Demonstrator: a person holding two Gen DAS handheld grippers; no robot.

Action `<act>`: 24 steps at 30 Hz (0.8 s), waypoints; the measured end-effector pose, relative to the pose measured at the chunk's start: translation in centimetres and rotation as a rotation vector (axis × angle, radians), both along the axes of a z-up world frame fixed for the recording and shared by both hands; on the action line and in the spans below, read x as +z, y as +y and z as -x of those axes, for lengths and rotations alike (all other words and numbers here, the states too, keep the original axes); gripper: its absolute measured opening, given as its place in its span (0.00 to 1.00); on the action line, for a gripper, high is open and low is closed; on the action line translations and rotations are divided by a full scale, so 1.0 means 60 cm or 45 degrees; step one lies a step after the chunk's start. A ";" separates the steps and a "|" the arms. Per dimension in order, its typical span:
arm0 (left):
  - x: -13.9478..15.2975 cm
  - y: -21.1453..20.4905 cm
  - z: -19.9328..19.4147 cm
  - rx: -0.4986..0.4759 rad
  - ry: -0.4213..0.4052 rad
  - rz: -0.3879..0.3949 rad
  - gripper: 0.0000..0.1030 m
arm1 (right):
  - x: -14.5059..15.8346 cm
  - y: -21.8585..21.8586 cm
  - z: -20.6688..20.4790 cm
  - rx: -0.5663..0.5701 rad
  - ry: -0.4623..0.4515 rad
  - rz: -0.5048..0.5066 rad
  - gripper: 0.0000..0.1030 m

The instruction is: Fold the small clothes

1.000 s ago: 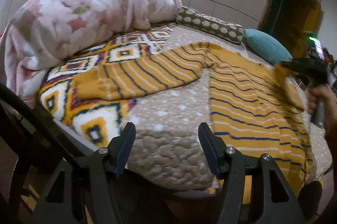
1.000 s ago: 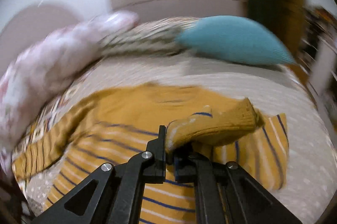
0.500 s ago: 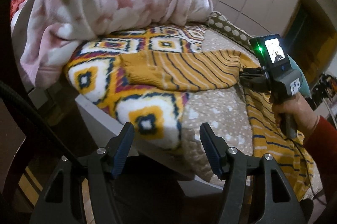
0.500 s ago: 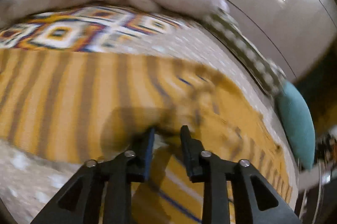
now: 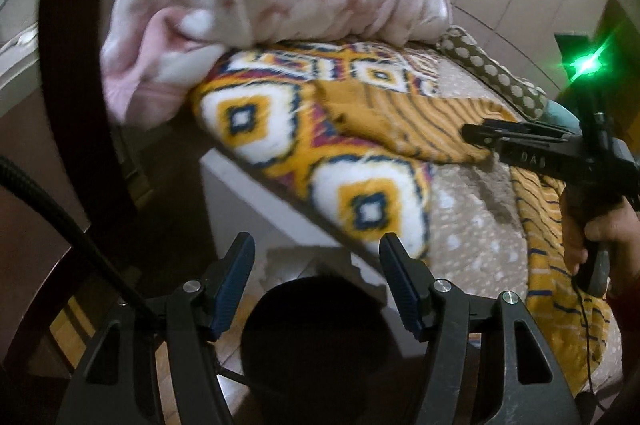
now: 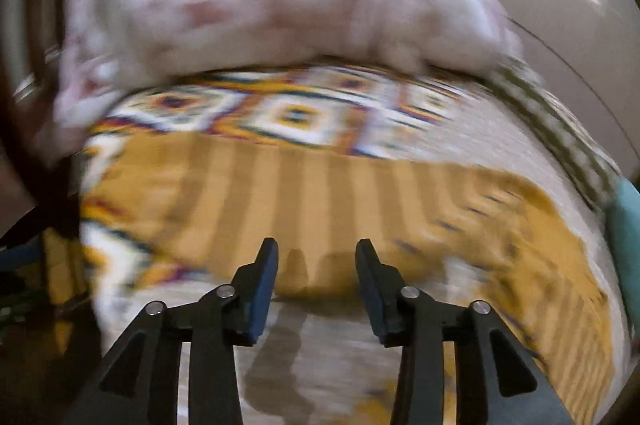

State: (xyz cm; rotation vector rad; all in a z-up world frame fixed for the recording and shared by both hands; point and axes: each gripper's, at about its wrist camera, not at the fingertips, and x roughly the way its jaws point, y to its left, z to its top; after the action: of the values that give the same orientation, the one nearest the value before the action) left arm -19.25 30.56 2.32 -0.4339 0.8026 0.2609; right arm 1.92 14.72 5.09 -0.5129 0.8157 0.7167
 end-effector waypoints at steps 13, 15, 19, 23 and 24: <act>-0.023 0.051 0.041 0.073 -0.030 0.090 0.62 | -0.045 0.175 0.087 0.205 0.028 -0.005 0.43; -0.027 0.054 0.039 0.078 -0.029 0.108 0.62 | -0.046 0.176 0.072 0.169 0.066 -0.022 0.43; -0.025 0.050 0.033 0.071 -0.037 0.114 0.62 | -0.062 0.188 0.069 0.174 0.041 0.011 0.30; -0.006 0.037 0.021 0.038 -0.051 0.090 0.62 | -0.031 0.163 0.053 0.103 0.073 -0.077 0.05; 0.001 0.032 0.018 0.024 -0.059 0.084 0.62 | -0.012 0.140 0.039 0.046 0.075 -0.131 0.05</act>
State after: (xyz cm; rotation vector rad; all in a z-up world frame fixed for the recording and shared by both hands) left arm -20.32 32.45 2.36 -0.5078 0.7635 0.2420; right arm -0.41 23.10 4.37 -0.4164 0.8215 0.8061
